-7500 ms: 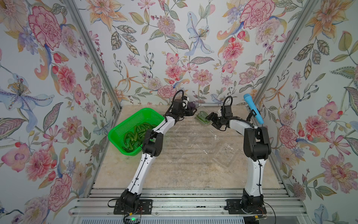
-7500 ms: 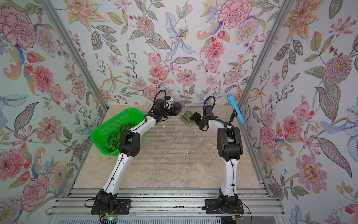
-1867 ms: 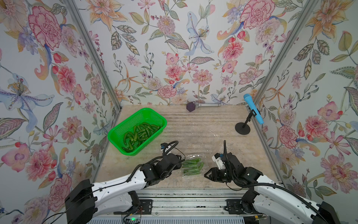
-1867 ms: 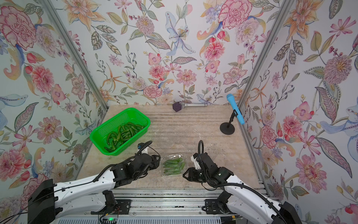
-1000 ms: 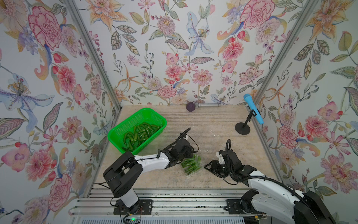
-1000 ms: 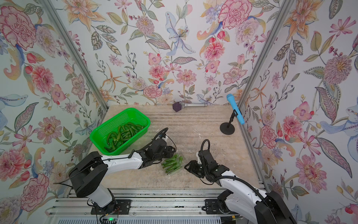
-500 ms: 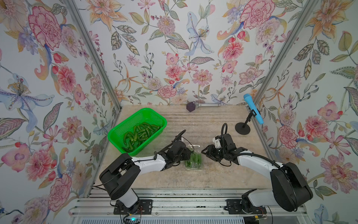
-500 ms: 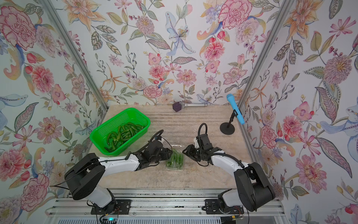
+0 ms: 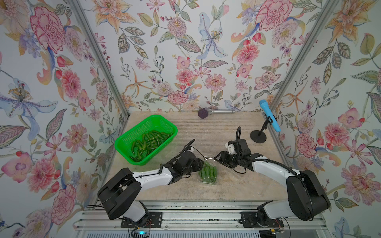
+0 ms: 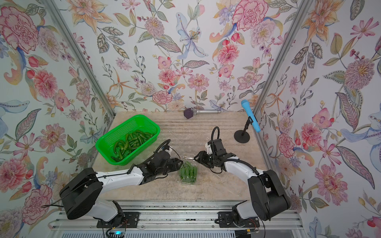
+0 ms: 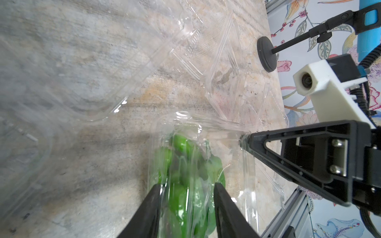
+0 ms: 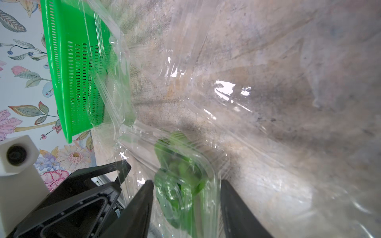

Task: Take small green peppers out of containers
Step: Adjust the packing box at the center of the board.

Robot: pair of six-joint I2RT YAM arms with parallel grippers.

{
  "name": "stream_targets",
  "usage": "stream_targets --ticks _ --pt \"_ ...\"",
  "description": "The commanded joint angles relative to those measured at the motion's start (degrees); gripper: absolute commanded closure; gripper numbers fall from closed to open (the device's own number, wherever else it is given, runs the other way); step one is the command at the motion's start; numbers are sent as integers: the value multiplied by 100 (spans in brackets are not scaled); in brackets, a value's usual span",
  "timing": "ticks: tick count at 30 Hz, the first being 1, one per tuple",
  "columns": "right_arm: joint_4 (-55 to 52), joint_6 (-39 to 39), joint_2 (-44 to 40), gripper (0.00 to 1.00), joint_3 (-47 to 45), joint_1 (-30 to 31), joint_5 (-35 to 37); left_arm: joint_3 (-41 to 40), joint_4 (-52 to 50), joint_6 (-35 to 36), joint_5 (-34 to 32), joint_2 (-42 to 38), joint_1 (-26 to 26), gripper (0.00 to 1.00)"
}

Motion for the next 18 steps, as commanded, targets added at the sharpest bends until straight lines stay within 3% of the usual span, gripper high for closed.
stream_targets --ticks 1,18 --pt "-123 -152 124 45 34 -14 -102 -169 173 -148 -30 -2 -43 55" --pt "-586 -683 1046 47 951 70 -303 -800 505 -91 -3 -711 316 53"
